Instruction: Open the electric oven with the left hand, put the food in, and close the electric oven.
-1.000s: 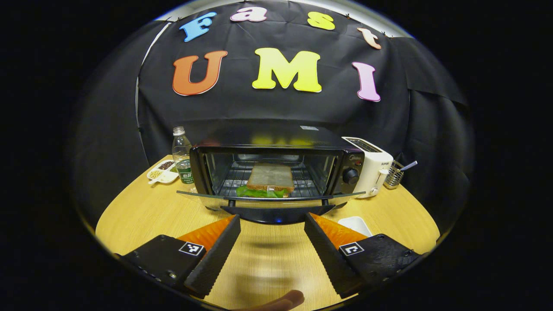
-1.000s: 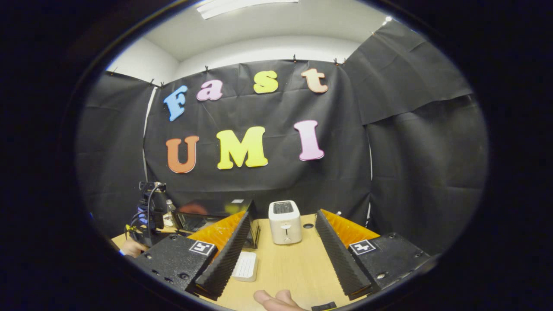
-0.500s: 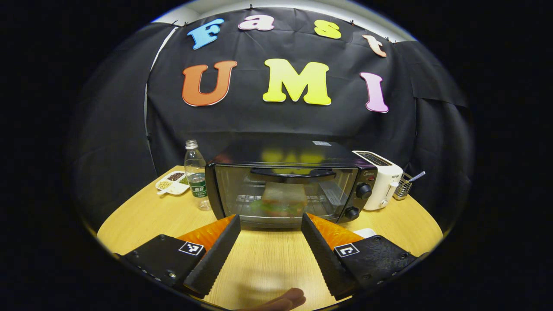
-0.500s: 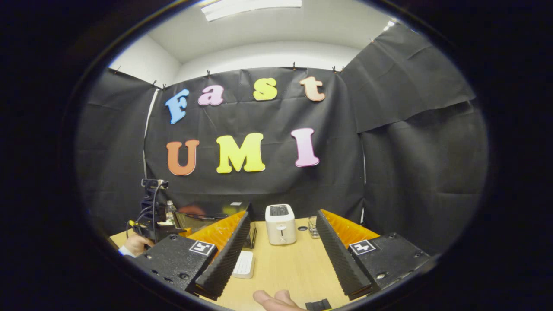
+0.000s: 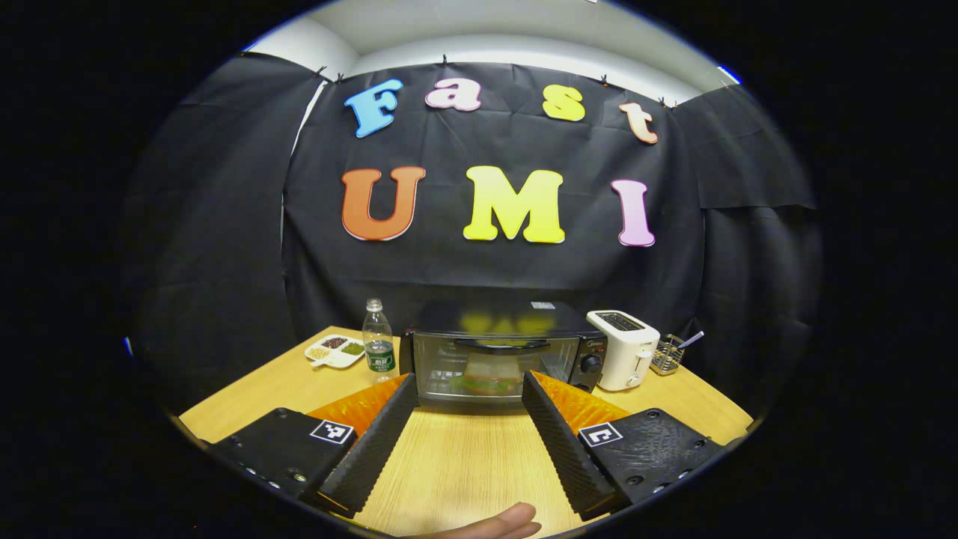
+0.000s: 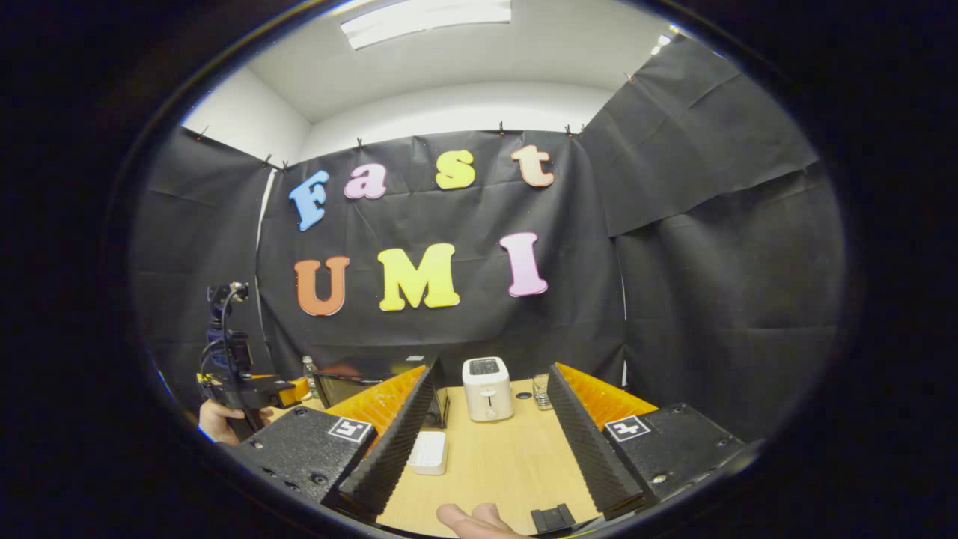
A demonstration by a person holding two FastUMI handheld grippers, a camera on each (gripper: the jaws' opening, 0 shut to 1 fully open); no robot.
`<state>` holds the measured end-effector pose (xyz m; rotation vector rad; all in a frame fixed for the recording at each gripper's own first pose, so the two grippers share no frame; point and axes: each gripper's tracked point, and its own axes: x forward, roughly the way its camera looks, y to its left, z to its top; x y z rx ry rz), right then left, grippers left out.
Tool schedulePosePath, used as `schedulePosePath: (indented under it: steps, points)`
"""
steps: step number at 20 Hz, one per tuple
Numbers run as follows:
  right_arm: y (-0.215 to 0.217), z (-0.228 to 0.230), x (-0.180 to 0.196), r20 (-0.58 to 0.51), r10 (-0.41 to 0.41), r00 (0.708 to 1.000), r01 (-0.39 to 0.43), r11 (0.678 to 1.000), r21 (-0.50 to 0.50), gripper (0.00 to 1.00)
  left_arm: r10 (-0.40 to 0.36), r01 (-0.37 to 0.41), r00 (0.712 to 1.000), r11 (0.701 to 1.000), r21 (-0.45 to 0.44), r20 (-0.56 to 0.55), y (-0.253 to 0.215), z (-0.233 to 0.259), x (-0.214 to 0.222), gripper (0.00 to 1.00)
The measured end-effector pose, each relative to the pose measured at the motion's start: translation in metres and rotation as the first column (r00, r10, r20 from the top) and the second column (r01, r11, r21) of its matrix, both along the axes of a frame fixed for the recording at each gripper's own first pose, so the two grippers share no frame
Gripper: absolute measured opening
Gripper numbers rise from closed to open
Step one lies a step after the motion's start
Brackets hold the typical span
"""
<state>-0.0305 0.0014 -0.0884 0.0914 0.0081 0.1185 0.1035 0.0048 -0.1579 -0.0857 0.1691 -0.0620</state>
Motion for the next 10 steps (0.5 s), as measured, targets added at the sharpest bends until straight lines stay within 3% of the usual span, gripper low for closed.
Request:
schedulePosePath:
  steps: [5, 10]
  points:
    - [0.000, 0.002, -0.027, 0.005, -0.001, 1.000, 0.001, 1.000, -0.006, 0.98, 0.005, -0.007, 0.997, 1.000, 0.028, 0.078, 0.009, 0.048, -0.064, 0.94]
    - [-0.001, 0.012, -0.030, 0.027, 0.003, 1.000, -0.002, 0.999, -0.037, 0.98, 0.063, -0.067, 0.988, 0.998, 0.022, 0.140, 0.027, 0.084, -0.119, 0.93]
